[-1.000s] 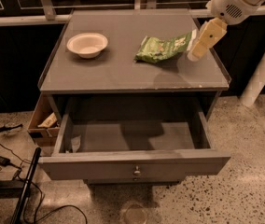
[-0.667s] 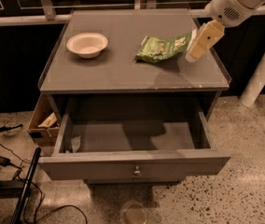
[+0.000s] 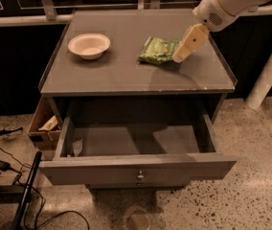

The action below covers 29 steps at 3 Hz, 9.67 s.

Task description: Place green jalapeno chip bag into top drawer

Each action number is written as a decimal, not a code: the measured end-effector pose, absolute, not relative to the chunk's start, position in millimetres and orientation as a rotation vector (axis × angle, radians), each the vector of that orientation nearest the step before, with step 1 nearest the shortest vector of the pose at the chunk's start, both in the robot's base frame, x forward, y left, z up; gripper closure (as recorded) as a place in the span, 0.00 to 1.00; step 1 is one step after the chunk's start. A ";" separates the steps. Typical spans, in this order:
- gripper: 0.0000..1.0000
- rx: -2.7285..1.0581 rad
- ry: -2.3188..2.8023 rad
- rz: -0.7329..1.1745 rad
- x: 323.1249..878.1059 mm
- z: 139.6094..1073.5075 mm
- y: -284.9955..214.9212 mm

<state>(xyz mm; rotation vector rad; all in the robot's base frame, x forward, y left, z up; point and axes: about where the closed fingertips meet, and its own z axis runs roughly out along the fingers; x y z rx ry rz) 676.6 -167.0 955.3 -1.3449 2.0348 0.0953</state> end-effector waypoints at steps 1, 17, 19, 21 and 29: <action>0.00 -1.345 2.015 0.132 696.7 942.8 -145.7; 1.00 -1.416 1.945 0.426 658.6 897.8 -138.7; 1.00 -1.512 1.924 0.453 580.2 903.3 -137.4; 1.00 -1.512 1.996 0.508 497.6 868.5 -134.8; 1.00 -1.560 2.001 0.451 527.8 707.1 -100.0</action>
Offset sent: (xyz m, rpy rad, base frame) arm 0.0585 0.0442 -0.0437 0.0622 0.0169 -0.0036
